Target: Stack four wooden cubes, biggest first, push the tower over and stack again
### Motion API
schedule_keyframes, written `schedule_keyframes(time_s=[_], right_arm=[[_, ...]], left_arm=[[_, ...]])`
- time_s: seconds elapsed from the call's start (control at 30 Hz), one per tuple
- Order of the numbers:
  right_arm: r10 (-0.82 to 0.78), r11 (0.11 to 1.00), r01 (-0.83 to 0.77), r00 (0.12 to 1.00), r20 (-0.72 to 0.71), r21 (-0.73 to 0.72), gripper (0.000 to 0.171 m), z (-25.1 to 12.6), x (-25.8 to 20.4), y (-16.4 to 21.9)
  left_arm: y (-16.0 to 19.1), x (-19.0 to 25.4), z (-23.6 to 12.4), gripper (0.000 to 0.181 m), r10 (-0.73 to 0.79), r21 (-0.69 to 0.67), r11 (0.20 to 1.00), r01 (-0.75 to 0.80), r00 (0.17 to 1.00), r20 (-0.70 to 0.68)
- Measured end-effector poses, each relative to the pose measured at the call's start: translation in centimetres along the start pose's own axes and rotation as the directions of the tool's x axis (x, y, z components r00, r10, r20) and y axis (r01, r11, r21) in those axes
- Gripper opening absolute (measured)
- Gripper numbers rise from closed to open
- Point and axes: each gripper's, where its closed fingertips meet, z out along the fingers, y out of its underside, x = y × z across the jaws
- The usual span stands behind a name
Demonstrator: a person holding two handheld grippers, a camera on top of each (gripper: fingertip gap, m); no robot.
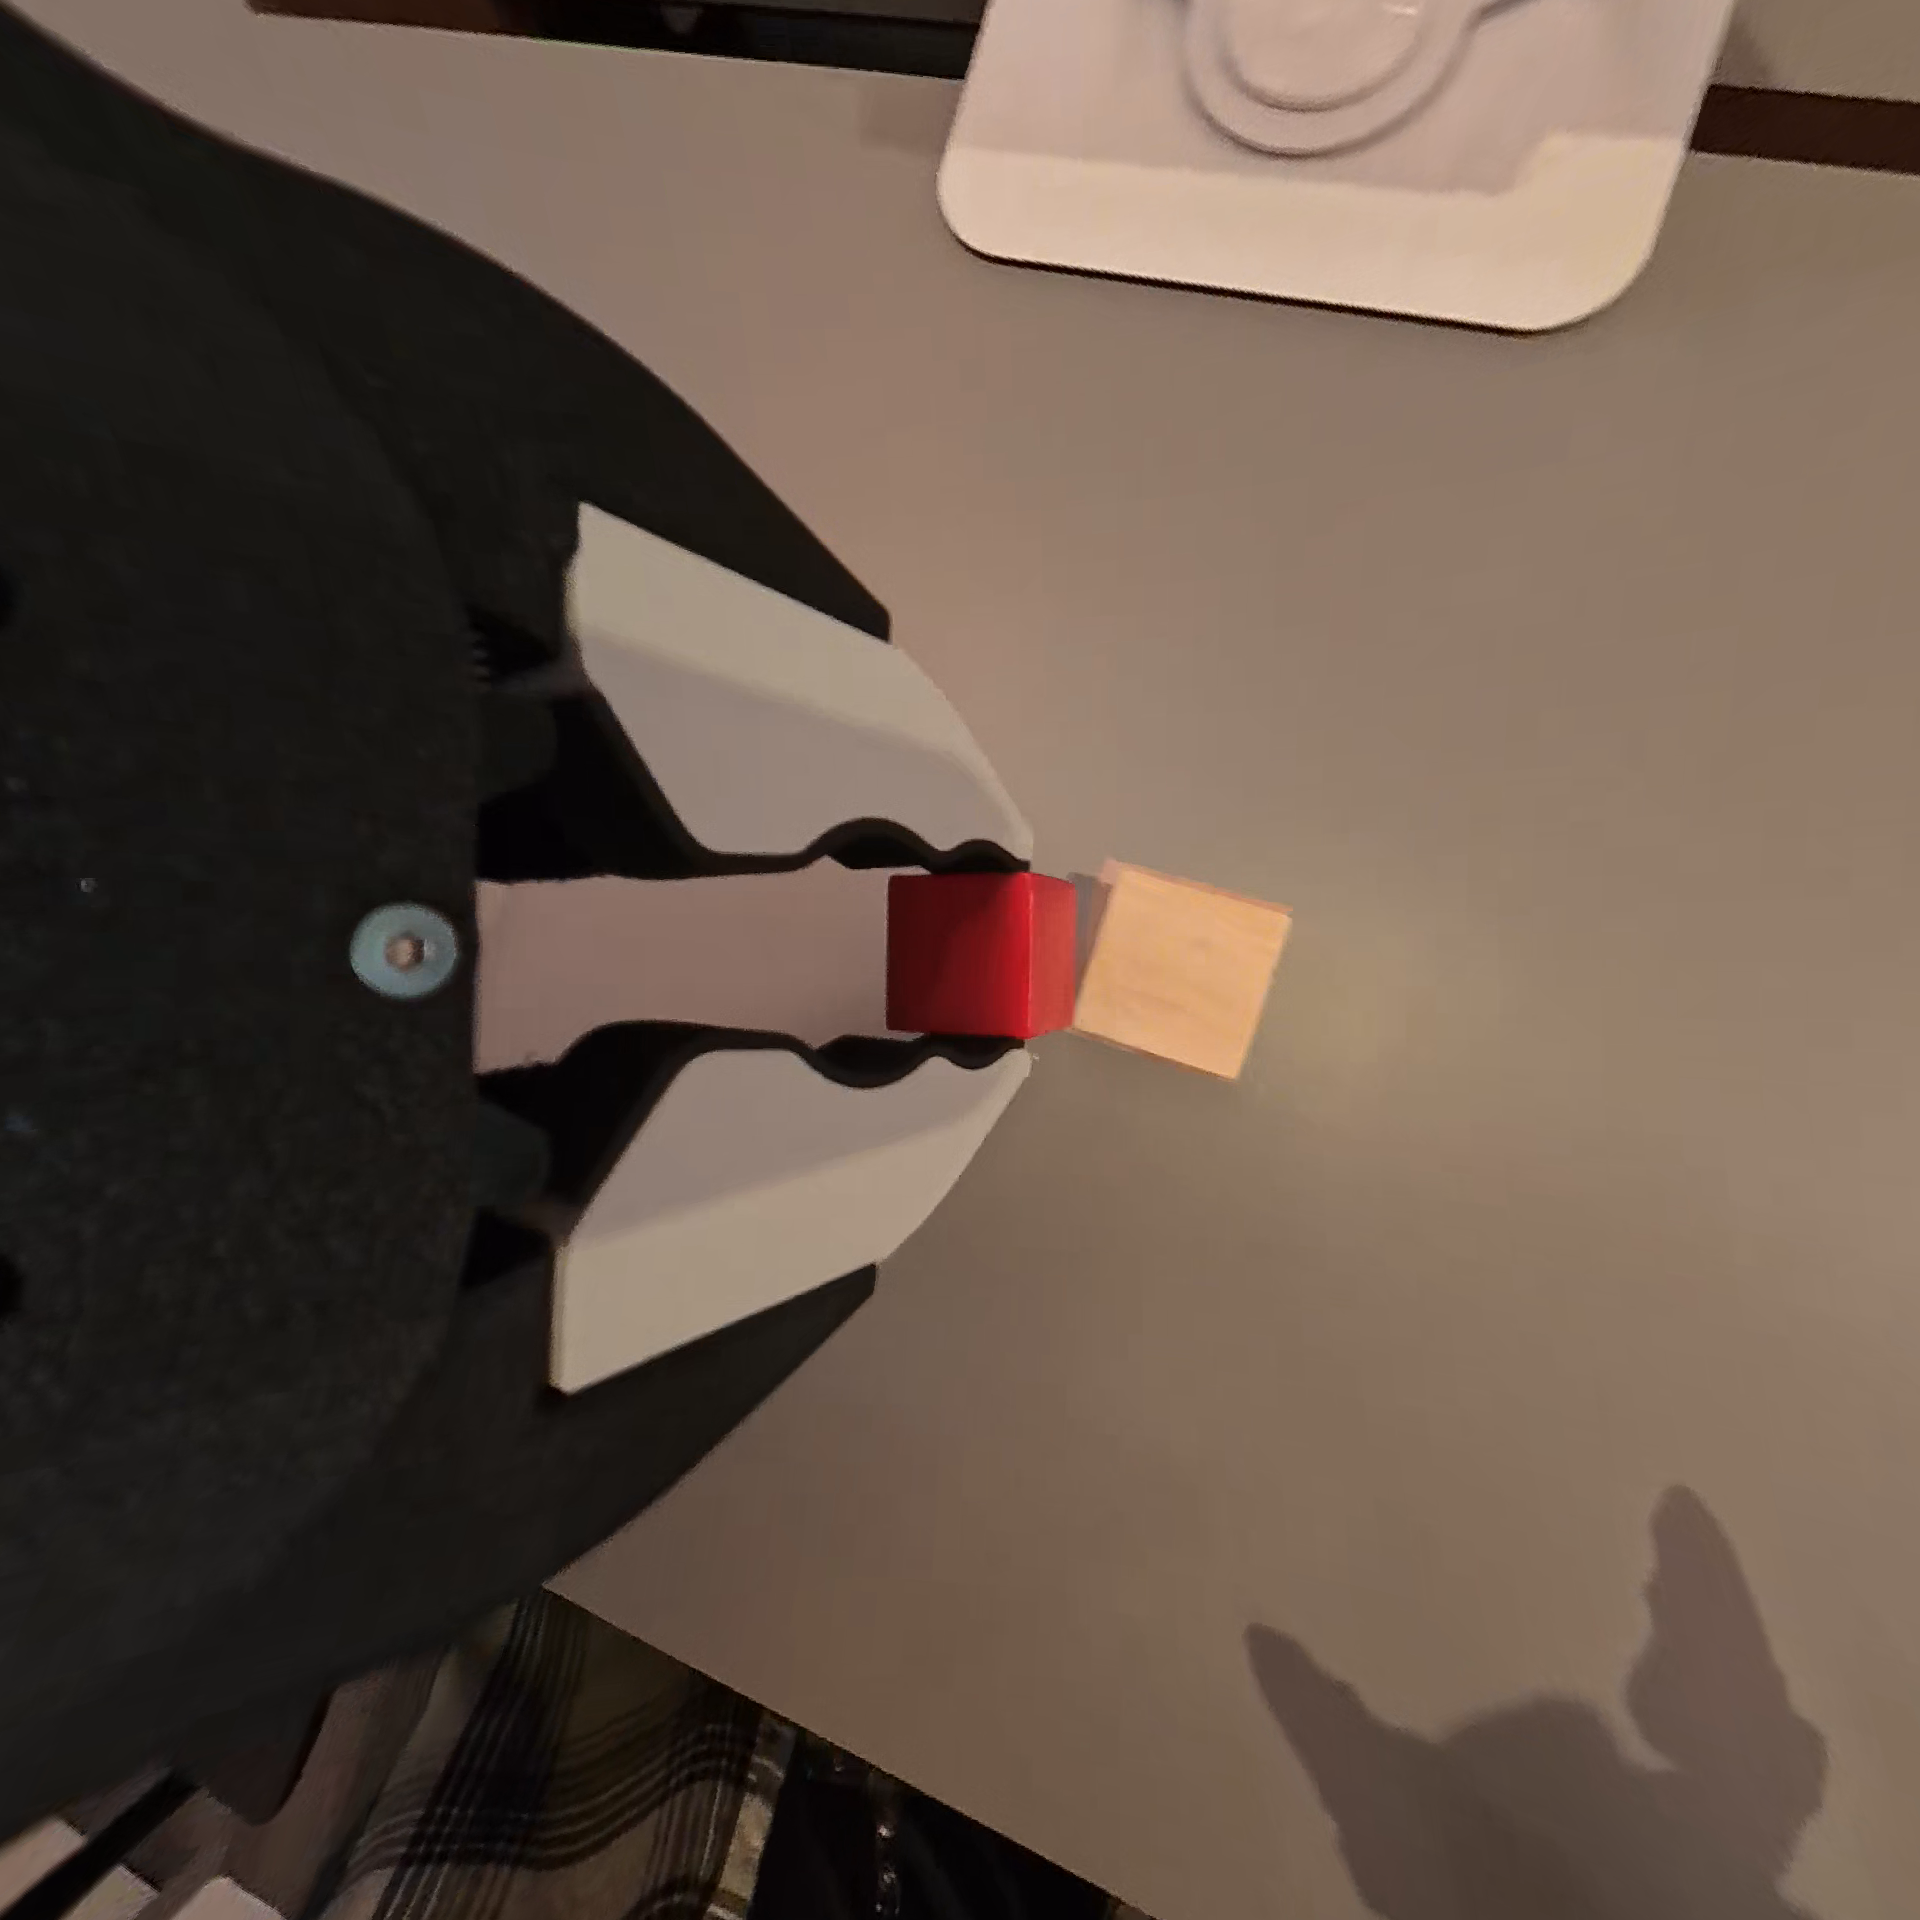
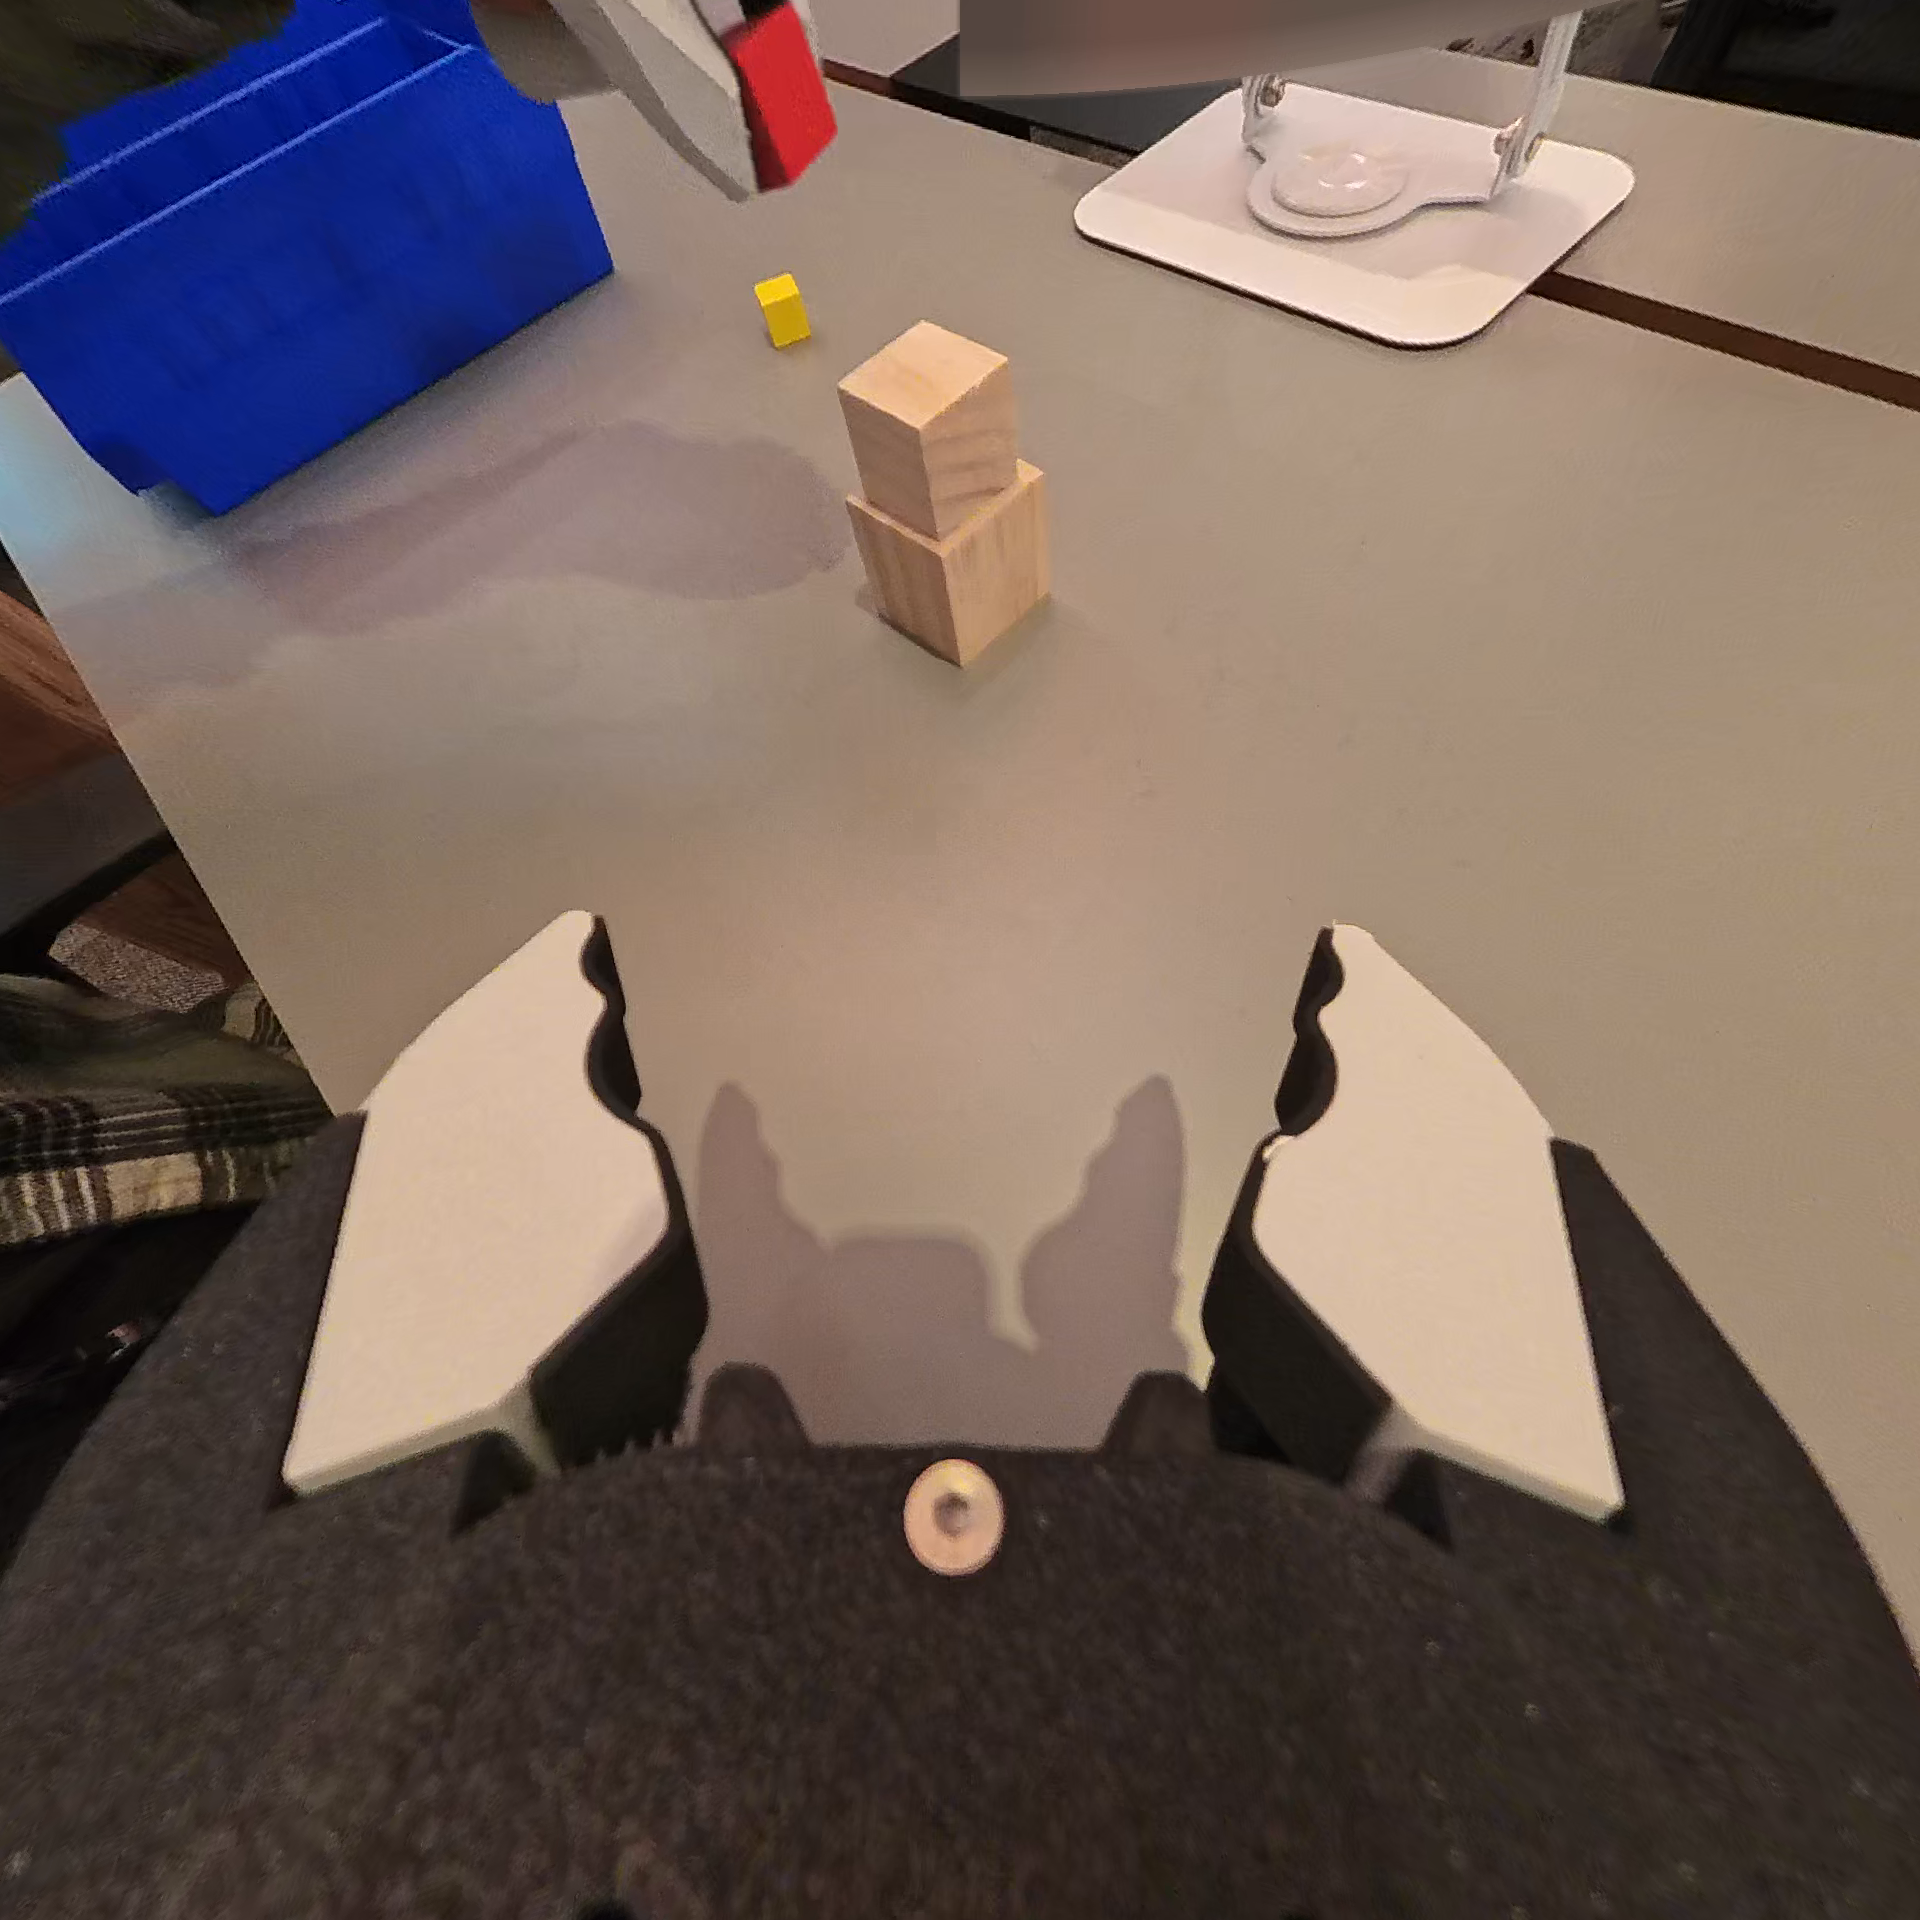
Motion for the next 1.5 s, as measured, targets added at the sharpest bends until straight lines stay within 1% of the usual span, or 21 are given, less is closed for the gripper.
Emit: schedule_keyframes(time_s=[0.13, 0.27, 0.67, 1.17, 1.5], right_arm=[[0.005, 1.000, -0.005, 1.000, -0.002, 0.009, 0.120, -0.3, 0.3, 0.0], [0.009, 1.000, -0.009, 1.000, 0.001, 0.013, 0.119, -0.4, 0.5, 0.0], [0.013, 1.000, -0.013, 1.000, 0.001, 0.017, 0.119, -0.6, 0.7, 0.0], [0.014, 1.000, -0.014, 1.000, 0.003, 0.011, 0.118, -0.5, 0.7, 0.2], [0.014, 1.000, -0.014, 1.000, 0.003, 0.009, 0.118, -0.4, 0.7, 0.2]], left_arm=[[-1.7, 0.8, 1.2, 0.028, 0.068, -0.013, 0.998, -0.068, 0.997, -0.040], [-2.2, 1.0, 2.2, 0.028, 0.129, -0.031, 0.991, -0.131, 0.990, -0.064], [-1.4, 0.6, 4.2, 0.028, 0.153, -0.160, 0.973, -0.167, 0.984, -0.097], [-1.1, 0.6, 5.1, 0.028, 0.198, -0.200, 0.955, -0.218, 0.974, -0.113], [-1.3, 0.7, 5.3, 0.028, 0.216, -0.189, 0.953, -0.237, 0.968, -0.124]])
